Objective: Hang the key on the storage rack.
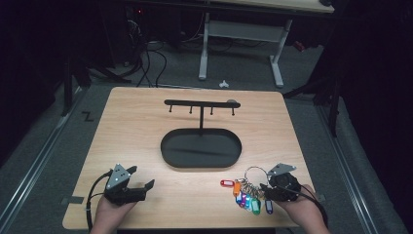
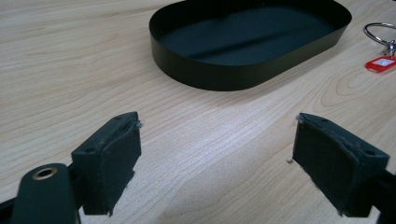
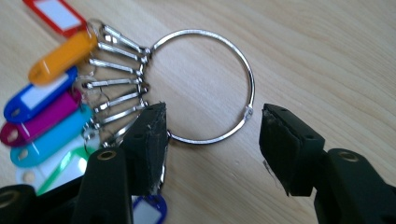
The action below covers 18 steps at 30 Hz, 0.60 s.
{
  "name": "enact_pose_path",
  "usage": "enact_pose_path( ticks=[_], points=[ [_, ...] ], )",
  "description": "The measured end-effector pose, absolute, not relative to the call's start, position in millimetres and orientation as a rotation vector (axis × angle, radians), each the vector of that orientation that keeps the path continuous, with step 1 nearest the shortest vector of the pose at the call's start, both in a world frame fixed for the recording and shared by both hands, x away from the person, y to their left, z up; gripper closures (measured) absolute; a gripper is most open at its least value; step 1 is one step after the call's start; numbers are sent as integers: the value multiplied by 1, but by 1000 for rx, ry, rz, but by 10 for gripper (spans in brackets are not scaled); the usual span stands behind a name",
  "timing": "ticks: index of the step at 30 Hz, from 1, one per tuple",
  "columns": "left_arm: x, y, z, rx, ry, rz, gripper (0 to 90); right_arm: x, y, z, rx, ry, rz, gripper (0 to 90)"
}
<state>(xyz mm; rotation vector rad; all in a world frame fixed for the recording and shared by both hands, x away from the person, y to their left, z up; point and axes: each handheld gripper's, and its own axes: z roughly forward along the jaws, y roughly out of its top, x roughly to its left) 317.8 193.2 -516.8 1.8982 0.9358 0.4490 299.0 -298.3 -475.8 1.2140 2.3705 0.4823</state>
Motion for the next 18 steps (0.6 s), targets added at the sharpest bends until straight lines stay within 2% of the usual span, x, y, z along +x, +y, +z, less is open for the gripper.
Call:
enact_pose_path(
  ticks=[12,18],
  points=[
    [317,189,-519,1928,920,438,171,324,-298,-472,1245,2588,209,446],
    [317,189,-519,1934,915,438,174,344,-299,-475,1472,2558,166,471]
  ],
)
